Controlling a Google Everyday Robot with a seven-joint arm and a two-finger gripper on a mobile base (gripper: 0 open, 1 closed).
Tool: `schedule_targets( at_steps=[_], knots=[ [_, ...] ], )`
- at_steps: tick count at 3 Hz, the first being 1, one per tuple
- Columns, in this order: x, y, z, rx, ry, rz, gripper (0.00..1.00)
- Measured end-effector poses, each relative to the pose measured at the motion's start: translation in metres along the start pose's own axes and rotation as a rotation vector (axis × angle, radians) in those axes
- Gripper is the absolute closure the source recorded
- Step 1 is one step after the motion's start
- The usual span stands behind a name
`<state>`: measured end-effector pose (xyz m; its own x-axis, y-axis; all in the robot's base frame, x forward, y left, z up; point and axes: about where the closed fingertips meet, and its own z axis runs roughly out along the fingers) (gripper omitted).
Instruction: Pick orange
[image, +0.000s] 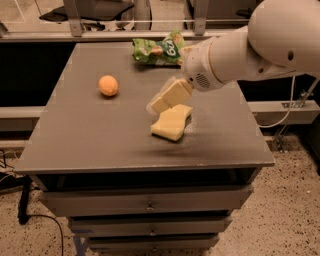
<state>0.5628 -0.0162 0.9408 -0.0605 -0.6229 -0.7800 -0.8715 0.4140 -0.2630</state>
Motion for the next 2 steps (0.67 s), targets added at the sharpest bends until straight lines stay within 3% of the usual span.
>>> schedule_targets(
  at_steps=[1, 2],
  knots=[
    [0.0, 0.0, 0.0, 0.0, 0.0, 0.0, 0.0],
    [0.0, -0.001, 0.022, -0.011, -0.047, 0.015, 0.0]
  ],
)
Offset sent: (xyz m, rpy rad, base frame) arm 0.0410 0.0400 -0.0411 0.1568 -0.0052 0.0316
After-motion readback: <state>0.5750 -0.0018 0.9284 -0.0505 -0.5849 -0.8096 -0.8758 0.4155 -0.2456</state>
